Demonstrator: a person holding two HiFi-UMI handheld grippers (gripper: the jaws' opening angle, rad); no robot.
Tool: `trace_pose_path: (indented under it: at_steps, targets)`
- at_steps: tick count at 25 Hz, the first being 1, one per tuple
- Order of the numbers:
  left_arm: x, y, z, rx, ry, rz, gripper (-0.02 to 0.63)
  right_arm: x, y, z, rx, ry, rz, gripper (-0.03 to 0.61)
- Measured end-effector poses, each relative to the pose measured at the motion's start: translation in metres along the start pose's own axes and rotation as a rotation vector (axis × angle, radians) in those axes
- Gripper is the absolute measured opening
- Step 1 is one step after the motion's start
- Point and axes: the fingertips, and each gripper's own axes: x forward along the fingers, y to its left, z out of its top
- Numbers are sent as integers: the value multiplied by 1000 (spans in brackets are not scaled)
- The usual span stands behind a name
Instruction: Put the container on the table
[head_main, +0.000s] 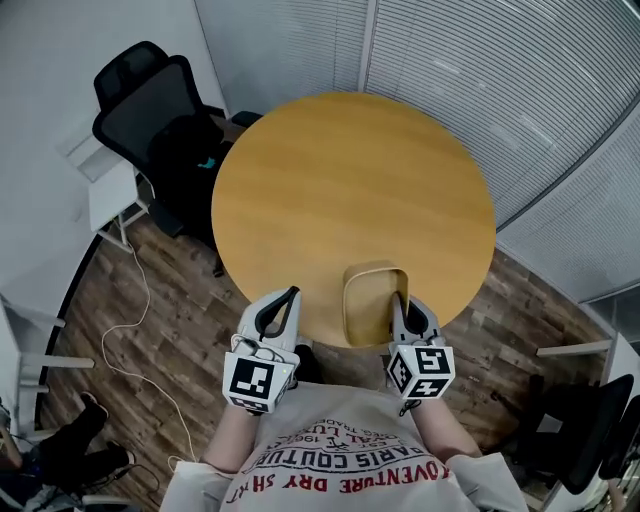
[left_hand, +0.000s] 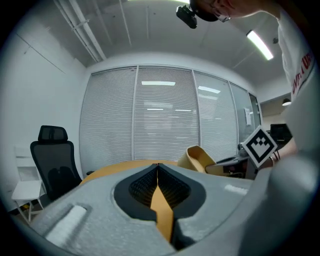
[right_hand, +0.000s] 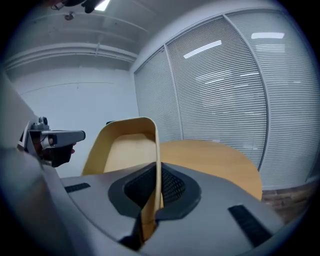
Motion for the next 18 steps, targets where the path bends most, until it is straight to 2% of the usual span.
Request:
trace_pose_path:
  at_steps: [5, 9, 13, 18]
  targets:
    - [42, 72, 9, 12, 0, -67, 11, 55, 20, 23, 45, -7, -74, 11]
    - [78, 102, 9, 13, 1, -141, 11, 89, 21, 30, 76, -8, -142, 11]
    - [110, 115, -4, -1, 22, -214, 11, 120, 10, 13, 103, 43, -221, 12]
    - [142, 124, -24, -31, 56, -266, 11, 156, -3, -18, 135, 153, -269, 12]
